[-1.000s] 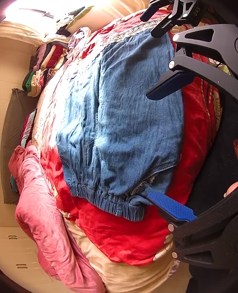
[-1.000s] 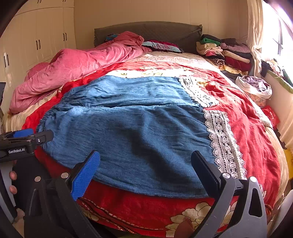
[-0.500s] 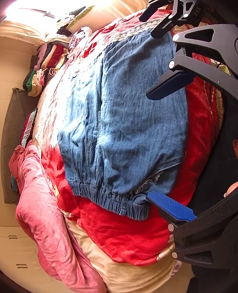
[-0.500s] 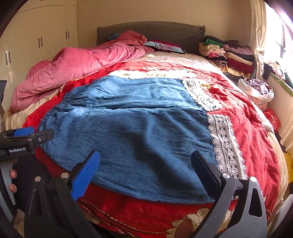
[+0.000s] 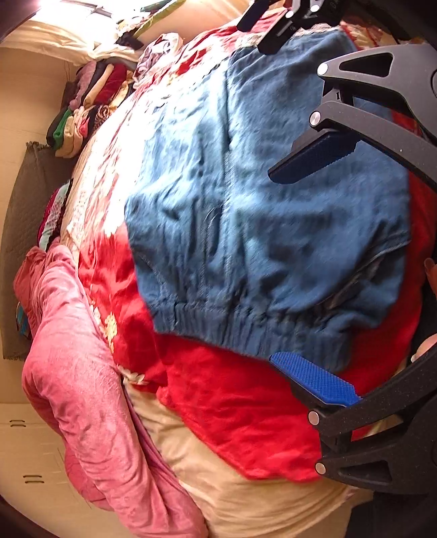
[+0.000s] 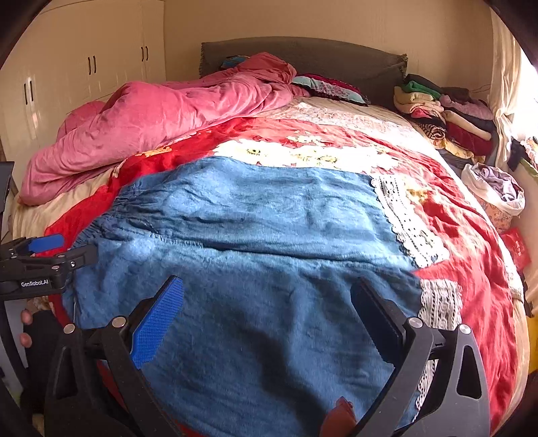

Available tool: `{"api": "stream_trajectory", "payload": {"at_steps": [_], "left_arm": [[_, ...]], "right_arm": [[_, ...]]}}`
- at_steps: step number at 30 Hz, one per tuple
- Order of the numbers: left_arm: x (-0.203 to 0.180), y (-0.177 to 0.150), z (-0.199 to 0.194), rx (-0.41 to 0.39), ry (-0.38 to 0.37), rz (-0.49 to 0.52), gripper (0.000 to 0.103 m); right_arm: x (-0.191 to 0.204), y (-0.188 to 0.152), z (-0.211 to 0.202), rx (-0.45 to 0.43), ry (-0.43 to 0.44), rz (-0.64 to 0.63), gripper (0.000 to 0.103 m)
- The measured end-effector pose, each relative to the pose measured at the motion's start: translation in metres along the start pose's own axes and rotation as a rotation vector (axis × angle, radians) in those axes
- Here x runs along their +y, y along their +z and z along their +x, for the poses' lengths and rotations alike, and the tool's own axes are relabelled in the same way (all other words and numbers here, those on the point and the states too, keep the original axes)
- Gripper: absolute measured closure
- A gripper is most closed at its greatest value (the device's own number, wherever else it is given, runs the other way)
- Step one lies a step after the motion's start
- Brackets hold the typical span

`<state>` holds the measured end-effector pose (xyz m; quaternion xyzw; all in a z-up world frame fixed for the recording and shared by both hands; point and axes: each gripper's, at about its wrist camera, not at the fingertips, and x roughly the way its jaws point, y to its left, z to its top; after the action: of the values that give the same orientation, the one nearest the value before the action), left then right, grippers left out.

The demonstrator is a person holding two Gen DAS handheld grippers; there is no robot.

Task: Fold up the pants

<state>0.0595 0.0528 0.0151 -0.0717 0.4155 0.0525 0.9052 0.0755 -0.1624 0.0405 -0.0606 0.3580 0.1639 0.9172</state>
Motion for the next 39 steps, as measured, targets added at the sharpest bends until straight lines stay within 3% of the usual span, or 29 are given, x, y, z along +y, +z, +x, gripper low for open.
{"api": "stream_trajectory", "payload": {"at_steps": [12,22,31,32,34,36,39], "left_arm": [[0.052,0.066,0.049,0.016,0.068,-0.027,0.009],[0.073,0.099,0.107,0.110,0.042,-0.025,0.009],[0.080,0.110,0.139,0.144,-0.039,-0.056,0.010],[0.081,0.110,0.140,0.145,-0.048,-0.058,0.013],[0.080,0.110,0.139,0.140,-0.082,-0.062,0.045],[0.077,0.111,0.133,0.126,-0.143,-0.055,0.068],[0.075,0.110,0.123,0.089,-0.134,-0.033,0.070]], "right_arm": [[0.002,0.074,0.073,0.037,0.043,-0.075,0.004],[0.006,0.119,0.144,0.101,0.089,-0.174,0.004],[0.008,0.148,0.192,0.145,0.125,-0.235,0.004],[0.009,0.151,0.196,0.144,0.126,-0.244,0.004],[0.012,0.154,0.205,0.156,0.124,-0.277,0.004],[0.018,0.156,0.213,0.171,0.135,-0.313,0.004],[0.030,0.156,0.220,0.178,0.154,-0.374,0.004]]}}
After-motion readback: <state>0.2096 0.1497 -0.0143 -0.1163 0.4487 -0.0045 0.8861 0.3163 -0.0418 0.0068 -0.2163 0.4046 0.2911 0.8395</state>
